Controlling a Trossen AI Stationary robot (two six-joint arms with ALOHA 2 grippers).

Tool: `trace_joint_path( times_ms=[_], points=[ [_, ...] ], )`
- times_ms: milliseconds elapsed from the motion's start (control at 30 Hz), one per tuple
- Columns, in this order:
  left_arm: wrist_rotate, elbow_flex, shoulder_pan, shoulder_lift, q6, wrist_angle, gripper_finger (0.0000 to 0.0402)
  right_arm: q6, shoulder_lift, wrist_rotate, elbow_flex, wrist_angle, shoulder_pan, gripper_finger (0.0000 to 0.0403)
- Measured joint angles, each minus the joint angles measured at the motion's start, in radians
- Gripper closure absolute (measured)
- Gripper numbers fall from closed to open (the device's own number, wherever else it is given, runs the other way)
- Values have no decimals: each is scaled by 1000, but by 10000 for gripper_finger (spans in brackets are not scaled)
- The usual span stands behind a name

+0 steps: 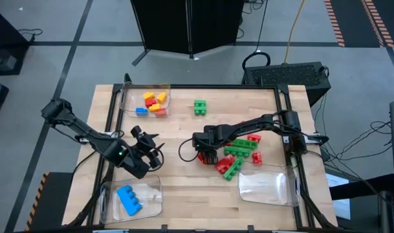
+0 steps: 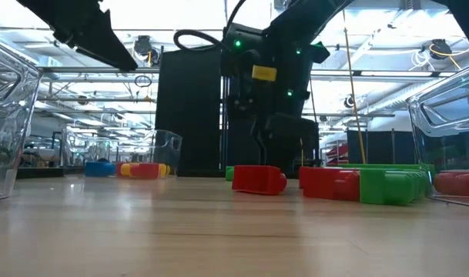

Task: Sort blocks by size
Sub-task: Put the four-stud green game piece into the bottom left transparent bin

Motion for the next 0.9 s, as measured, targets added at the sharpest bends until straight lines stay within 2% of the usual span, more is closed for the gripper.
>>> trace_joint_path(
  times_ms=[167, 300, 367, 467, 667, 767, 900],
  points=[
    [-4, 0, 21, 46, -2, 0, 190, -5, 0, -5, -1, 9, 1, 296],
    [-4, 0, 39, 78, -3, 0, 190, 0, 0, -1, -1, 8, 0, 302],
    [1, 0, 45, 87, -7, 0, 190, 5, -3, 2, -1, 4, -2, 282],
    [3, 0, 50, 91, -10, 5, 190, 5, -23, 18, -4, -25, -8, 227],
    [5, 0, 50, 92, -10, 30, 190, 0, -115, 99, -3, -206, -11, 123],
    [7, 0, 50, 92, -10, 37, 190, 19, -135, 138, -4, -337, -18, 100],
    [8, 0, 50, 92, -10, 53, 190, 43, -151, 140, -4, -479, -31, 99]
  ],
)
